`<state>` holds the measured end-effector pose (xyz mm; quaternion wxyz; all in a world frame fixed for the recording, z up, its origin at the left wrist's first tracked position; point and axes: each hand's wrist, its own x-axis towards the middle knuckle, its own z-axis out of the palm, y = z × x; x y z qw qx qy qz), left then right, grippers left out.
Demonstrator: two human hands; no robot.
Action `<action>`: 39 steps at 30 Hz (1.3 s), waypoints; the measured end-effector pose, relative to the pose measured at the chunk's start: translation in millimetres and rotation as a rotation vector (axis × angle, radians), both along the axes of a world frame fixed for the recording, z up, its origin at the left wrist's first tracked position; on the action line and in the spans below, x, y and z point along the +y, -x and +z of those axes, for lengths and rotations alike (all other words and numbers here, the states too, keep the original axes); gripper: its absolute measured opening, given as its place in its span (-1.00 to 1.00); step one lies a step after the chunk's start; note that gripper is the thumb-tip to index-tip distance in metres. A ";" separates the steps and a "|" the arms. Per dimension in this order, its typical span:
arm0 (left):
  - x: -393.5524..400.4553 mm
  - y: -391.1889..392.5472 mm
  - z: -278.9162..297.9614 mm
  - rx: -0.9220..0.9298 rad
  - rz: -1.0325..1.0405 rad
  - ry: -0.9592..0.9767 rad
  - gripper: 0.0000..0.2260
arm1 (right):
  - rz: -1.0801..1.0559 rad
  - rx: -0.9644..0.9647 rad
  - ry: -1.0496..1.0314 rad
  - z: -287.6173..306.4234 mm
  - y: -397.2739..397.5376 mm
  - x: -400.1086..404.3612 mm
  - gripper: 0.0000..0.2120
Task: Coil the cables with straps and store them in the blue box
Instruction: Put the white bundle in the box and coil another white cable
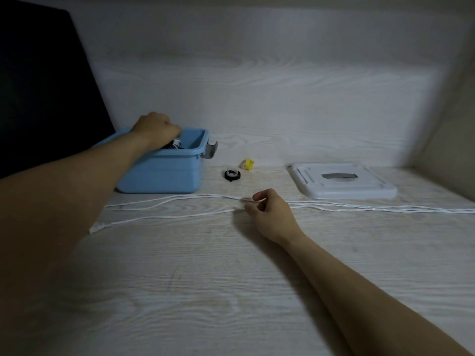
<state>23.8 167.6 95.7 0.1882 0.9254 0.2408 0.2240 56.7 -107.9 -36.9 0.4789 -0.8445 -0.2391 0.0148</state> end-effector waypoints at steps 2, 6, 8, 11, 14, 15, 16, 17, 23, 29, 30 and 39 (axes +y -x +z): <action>4.1 2.0 6.3 0.142 -0.008 -0.066 -0.75 | 0.002 0.003 -0.004 -0.2 0.1 -0.3 -0.78; 12.8 11.7 13.2 0.383 -0.013 -0.226 -0.58 | 0.006 0.012 -0.010 -0.9 0.2 -0.7 -0.79; 15.4 14.9 17.8 0.298 -0.016 -0.241 -0.66 | 0.011 0.005 0.001 -0.7 -0.5 -0.4 -0.80; 22.2 17.2 21.2 0.019 0.032 -0.212 -0.74 | 0.015 -0.014 0.022 -2.1 -1.7 -1.2 -0.82; 31.2 20.3 13.9 -0.090 0.054 -0.203 -0.73 | 0.015 -0.029 0.029 -3.1 -2.2 -0.4 -0.81; 32.7 20.8 9.7 -0.053 0.047 -0.181 -0.73 | 0.011 -0.037 0.037 -3.3 -2.3 -0.3 -0.81; 33.7 21.8 5.0 0.019 0.046 -0.148 -0.70 | 0.010 -0.045 0.045 -3.6 -2.3 0.4 -0.81; 33.2 21.8 1.7 0.106 0.052 -0.116 -0.67 | 0.009 -0.049 0.048 -3.8 -2.9 0.4 -0.82; 35.1 17.2 5.1 0.159 0.129 -0.138 -0.73 | 0.019 -0.054 0.041 -5.4 -4.4 -0.8 -0.81; 37.9 12.0 9.2 0.469 0.064 0.018 -0.67 | 0.031 -0.063 0.062 -5.4 -4.8 -0.1 -0.81; 35.6 11.6 11.1 0.469 0.056 0.070 -0.68 | 0.031 -0.067 0.070 -5.7 -4.8 0.0 -0.81; 25.0 6.6 16.8 0.102 0.045 -0.137 -0.58 | 0.026 -0.075 0.089 -6.4 -5.4 1.4 -0.83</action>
